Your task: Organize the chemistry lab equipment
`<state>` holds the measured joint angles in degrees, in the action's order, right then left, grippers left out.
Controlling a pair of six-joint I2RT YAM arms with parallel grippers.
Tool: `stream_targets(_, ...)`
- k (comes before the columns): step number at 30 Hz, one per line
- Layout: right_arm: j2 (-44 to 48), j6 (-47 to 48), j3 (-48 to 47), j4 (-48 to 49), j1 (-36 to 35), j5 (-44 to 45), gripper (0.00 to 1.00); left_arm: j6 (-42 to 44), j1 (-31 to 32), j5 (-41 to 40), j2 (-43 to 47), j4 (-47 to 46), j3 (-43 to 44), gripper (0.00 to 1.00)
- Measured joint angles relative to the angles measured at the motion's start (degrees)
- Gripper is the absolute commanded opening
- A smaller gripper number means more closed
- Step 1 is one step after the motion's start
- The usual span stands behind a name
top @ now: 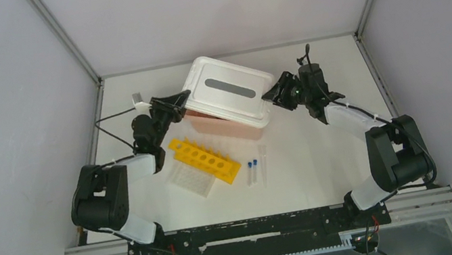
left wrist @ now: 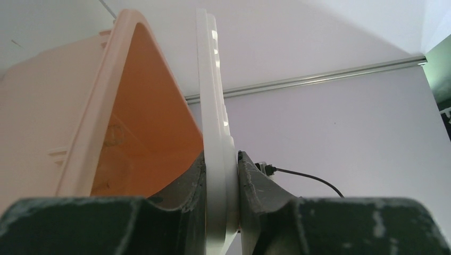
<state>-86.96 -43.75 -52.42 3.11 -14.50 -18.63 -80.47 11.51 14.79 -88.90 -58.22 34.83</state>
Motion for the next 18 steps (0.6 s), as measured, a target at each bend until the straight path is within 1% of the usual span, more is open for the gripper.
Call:
stream_targets(4, -0.4, 0.2, -0.6, -0.4, -0.5, 0.5, 0.54, -0.9, -0.9, 0.7, -1.1, -1.9, -1.1, 0.35)
stream_targets(7, -0.7, 0.2, -1.0, -0.5, -0.7, 0.7, 0.54, -1.2, -1.8, 0.7, -1.6, -2.7, -1.9, 0.39)
stream_targets(11, -1.0, 0.3, -1.6, -1.5, -0.9, 1.0, 0.54, -1.2, -3.3, 0.6, -1.9, -3.5, -2.8, 0.41)
stream_targets(18, -1.0, 0.3, -2.5, -3.0, -1.3, 2.0, 0.54, -1.0, -5.8, 0.4, -1.8, -3.7, -3.7, 0.41)
